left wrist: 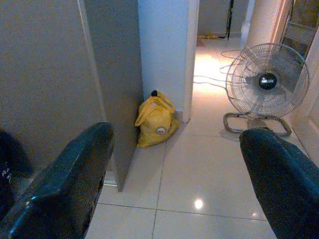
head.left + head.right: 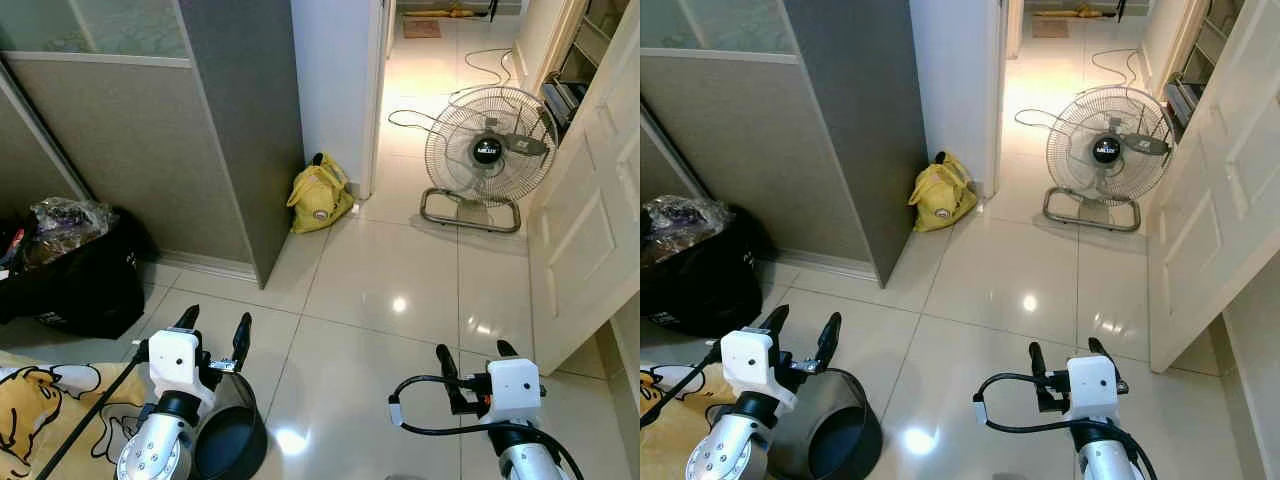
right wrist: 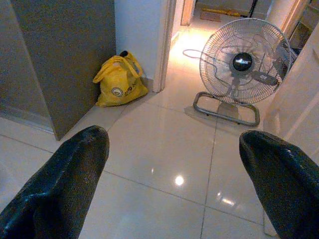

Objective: Clean up the room

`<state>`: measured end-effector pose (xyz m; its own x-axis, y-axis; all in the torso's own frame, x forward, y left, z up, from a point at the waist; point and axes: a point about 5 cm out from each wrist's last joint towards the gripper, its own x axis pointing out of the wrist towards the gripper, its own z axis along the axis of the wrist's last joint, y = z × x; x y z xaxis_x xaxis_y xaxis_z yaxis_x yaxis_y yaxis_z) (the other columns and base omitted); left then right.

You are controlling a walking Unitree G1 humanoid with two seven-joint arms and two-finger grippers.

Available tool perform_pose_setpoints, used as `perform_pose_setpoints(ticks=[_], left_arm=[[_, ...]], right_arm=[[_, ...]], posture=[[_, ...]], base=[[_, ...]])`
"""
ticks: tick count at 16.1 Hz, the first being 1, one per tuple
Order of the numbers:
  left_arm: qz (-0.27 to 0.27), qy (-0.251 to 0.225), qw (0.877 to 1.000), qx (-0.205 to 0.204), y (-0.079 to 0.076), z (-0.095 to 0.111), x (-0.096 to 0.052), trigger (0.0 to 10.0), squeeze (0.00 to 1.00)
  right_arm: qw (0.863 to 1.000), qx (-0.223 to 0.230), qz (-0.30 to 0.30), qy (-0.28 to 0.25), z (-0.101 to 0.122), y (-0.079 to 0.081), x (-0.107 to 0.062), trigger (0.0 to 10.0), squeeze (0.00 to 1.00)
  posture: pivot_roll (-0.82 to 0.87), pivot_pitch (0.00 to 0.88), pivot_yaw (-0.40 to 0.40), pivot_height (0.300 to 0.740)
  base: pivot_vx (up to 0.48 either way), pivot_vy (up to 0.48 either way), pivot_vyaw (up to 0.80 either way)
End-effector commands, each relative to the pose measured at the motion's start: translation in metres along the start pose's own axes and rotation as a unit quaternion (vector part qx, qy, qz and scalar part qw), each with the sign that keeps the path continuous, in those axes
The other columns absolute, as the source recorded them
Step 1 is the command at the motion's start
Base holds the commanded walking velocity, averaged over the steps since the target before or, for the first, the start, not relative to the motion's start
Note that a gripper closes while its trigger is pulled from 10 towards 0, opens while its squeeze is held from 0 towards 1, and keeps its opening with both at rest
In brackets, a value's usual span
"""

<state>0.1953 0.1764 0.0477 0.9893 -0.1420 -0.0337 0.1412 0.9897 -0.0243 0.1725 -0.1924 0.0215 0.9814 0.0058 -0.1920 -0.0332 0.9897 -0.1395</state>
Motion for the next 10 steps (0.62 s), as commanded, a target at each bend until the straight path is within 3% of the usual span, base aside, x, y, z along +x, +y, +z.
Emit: perform_pose_setpoints(ticks=[1, 2, 3, 4, 5, 6, 7, 8, 9, 10], left_arm=[[-0.035, 0.012, 0.999, 0.04, -0.043, 0.029, 0.097, 10.0, 0.0], [-0.034, 0.018, 0.999, 0.007, -0.041, 0.032, 0.108, 10.0, 0.0], [-0.049, 0.01, 0.999, 0.01, -0.044, 0.041, 0.117, 10.0, 0.0], [-0.058, 0.01, 0.998, -0.01, -0.041, 0.042, 0.116, 10.0, 0.0], [-0.03, 0.013, 0.999, -0.041, -0.028, 0.036, 0.105, 10.0, 0.0], [-0.02, 0.033, 0.999, -0.036, -0.019, 0.022, 0.09, 10.0, 0.0], [0.012, 0.038, 0.999, -0.023, -0.001, 0.016, 0.07, 10.0, 0.0], [0.018, 0.023, 1.0, 0.011, 0.014, 0.02, 0.049, 10.0, 0.0], [0.025, 0.023, 0.999, 0.014, 0.008, 0.024, 0.04, 10.0, 0.0], [0.026, 0.004, 1.0, 0.009, -0.007, 0.027, 0.048, 10.0, 1.0]], right_arm=[[0.999, 0.043, -0.004, -0.015, 0.065, 0.016, 0.099, 10.0, 0.0], [0.998, 0.066, 0.007, -0.016, 0.065, 0.033, 0.103, 10.0, 0.0], [0.997, 0.069, 0.015, -0.024, 0.068, 0.039, 0.106, 10.0, 0.0], [0.998, 0.059, 0.022, -0.025, 0.068, 0.038, 0.105, 10.0, 0.0], [0.998, 0.058, 0.025, -0.02, 0.063, 0.034, 0.099, 10.0, 0.0], [0.998, 0.06, 0.004, 0.001, 0.055, 0.021, 0.097, 10.0, 0.0], [0.998, 0.062, -0.012, 0.001, 0.051, 0.012, 0.08, 10.0, 0.0], [0.999, 0.04, 0.02, -0.008, 0.047, 0.006, 0.055, 10.0, 0.0], [1.0, 0.01, 0.019, -0.006, 0.043, -0.005, 0.041, 10.0, 0.0], [1.0, 0.028, -0.005, -0.004, 0.045, -0.005, 0.05, 10.0, 0.0]], posture=[[-0.09, 0.0, 0.018, 0.735], [-0.09, 0.0, 0.045, 0.735], [-0.08, 0.0, 0.042, 0.735], [-0.08, 0.0, 0.048, 0.735], [-0.08, 0.0, 0.051, 0.735], [-0.07, 0.0, 0.045, 0.735], [-0.06, 0.0, 0.071, 0.735], [-0.06, 0.0, 0.056, 0.735], [-0.08, 0.0, 0.067, 0.735], [-0.09, 0.0, 0.08, 0.735]], base=[[0.0, 0.0, 0.0], [0.0, 0.0, 0.0], [0.0, 0.0, 0.0], [0.0, 0.0, 0.0], [0.0, 0.0, 0.0], [0.0, 0.0, 0.0], [0.0, 0.0, 0.0], [0.0, 0.0, 0.0], [0.0, 0.0, 0.0], [0.0, 0.0, 0.0]])
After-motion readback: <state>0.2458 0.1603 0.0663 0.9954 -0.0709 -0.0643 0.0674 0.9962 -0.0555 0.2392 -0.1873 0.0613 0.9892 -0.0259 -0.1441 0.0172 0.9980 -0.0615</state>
